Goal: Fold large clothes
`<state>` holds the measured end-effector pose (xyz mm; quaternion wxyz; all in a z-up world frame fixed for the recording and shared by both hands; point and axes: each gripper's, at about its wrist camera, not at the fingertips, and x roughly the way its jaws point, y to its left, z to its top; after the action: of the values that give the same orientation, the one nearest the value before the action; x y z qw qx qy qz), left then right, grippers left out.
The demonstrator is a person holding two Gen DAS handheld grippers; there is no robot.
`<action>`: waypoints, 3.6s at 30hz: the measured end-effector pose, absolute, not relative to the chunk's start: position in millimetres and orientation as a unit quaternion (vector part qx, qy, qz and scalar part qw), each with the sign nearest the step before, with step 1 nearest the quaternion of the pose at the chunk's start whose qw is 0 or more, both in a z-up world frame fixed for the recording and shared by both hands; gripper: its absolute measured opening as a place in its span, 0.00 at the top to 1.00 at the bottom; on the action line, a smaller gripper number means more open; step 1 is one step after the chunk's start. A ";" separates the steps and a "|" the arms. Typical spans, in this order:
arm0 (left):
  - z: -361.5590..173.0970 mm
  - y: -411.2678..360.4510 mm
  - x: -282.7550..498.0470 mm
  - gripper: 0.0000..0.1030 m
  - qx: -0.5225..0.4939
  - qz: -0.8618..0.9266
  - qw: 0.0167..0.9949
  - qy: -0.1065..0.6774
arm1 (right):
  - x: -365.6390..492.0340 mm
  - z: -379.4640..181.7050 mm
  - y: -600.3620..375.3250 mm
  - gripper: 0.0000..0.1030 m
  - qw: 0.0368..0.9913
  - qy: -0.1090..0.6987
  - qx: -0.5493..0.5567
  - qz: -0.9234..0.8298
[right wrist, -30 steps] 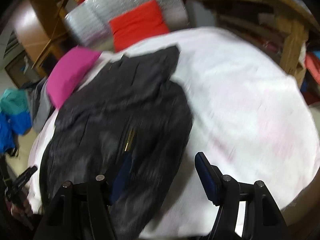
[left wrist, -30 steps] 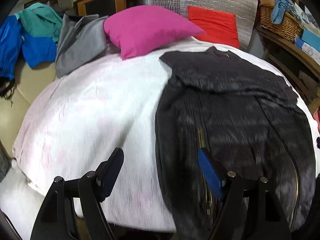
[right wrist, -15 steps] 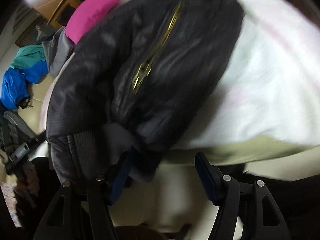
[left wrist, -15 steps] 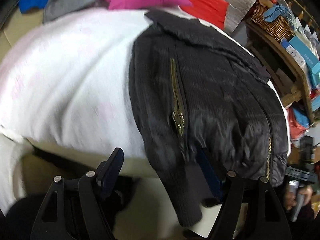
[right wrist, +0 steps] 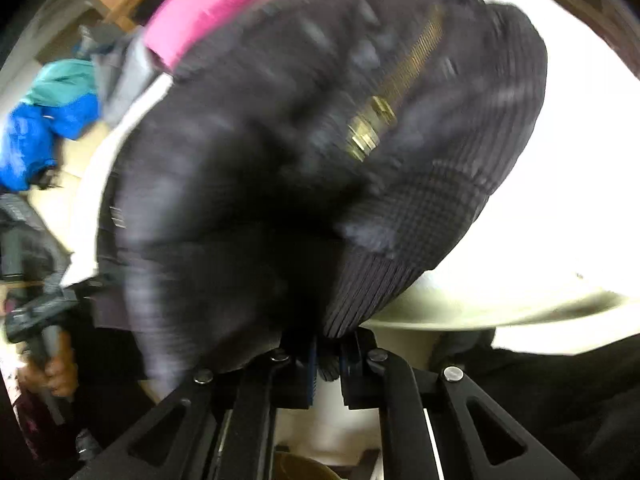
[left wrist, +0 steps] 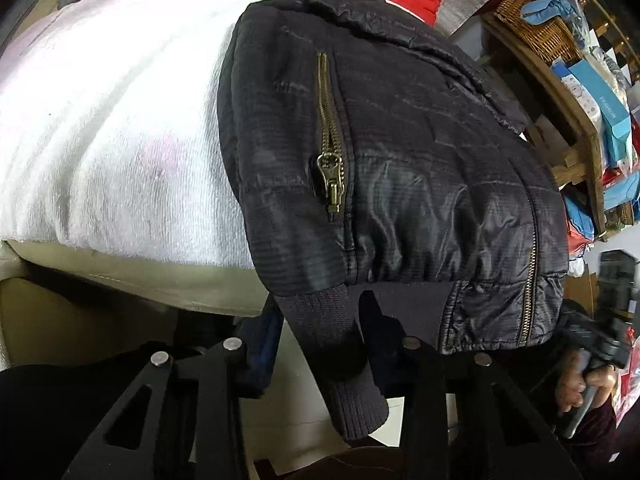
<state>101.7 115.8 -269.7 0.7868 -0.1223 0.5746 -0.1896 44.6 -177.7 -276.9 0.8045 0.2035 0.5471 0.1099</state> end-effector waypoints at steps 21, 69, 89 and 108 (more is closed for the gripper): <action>-261.0 103.4 96.6 0.87 -0.075 -0.195 0.811 0.547 | 24.3 -252.8 -196.3 0.92 0.834 0.494 0.220 0.111; -245.2 71.5 73.3 0.88 0.079 -0.125 0.862 0.485 | 38.5 -324.6 -190.4 0.78 0.772 0.585 0.225 0.107; -145.3 115.5 141.2 0.88 -0.056 -0.177 0.879 0.440 | 64.6 -133.5 -243.3 0.92 0.936 0.315 0.142 0.060; -128.4 52.5 446.9 0.88 -0.149 -0.107 0.900 0.396 | 348.8 -180.1 -339.6 0.92 0.931 0.255 0.255 -0.050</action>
<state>446.9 52.5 -128.4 0.8997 -0.1492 0.3960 -0.1073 348.8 -339.6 -180.1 0.9314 0.2550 0.2547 -0.0502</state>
